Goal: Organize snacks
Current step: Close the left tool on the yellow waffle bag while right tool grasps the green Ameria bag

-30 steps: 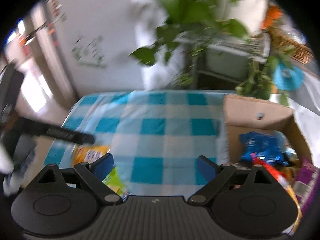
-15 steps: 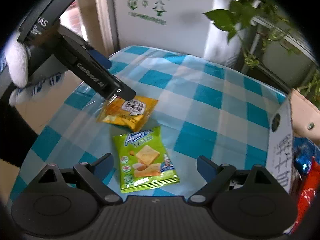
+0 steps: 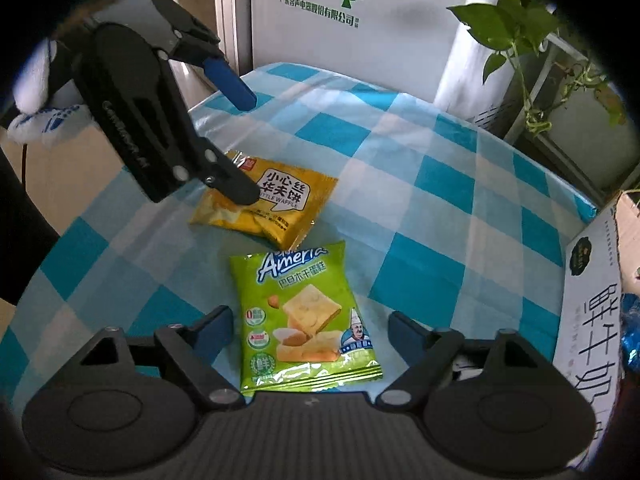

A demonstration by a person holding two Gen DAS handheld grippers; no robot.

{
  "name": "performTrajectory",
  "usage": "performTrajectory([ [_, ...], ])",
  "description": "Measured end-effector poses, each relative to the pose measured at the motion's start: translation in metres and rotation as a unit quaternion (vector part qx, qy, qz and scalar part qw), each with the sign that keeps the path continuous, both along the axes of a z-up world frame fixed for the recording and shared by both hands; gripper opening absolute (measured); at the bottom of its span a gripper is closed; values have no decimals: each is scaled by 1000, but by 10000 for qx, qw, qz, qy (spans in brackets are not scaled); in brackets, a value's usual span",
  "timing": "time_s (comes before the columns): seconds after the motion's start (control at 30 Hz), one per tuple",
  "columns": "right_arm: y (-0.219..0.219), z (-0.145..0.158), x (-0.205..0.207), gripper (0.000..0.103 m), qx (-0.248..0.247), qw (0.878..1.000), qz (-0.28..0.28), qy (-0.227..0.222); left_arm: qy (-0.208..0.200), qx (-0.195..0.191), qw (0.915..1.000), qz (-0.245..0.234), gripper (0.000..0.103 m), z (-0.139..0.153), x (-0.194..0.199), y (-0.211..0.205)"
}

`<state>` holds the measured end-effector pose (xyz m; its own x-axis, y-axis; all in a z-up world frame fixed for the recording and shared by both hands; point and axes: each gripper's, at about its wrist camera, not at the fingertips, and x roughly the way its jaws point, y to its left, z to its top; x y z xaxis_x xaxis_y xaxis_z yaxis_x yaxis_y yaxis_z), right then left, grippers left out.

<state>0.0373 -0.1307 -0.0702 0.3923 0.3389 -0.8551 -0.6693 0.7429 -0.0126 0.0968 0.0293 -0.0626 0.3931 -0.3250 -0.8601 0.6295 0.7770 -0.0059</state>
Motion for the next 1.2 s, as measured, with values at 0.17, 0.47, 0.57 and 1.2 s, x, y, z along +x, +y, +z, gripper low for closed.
performTrajectory([
  [0.17, -11, 4, 11, 64, 73, 9992, -366, 109, 84, -24, 9997, -240, 97, -6, -2, -10],
  [0.47, -34, 5, 29, 64, -36, 9912, -1313, 187, 143, 237, 9980, -571, 101, -23, -10, -40],
  [0.57, -34, 2, 29, 66, -16, 9910, -1321, 232, 196, 193, 9986, -456, 103, -25, -9, -39],
  [1.2, -33, 4, 36, 63, 179, 9872, -1549, 332, 92, 13, 9998, -161, 73, -16, -11, -39],
])
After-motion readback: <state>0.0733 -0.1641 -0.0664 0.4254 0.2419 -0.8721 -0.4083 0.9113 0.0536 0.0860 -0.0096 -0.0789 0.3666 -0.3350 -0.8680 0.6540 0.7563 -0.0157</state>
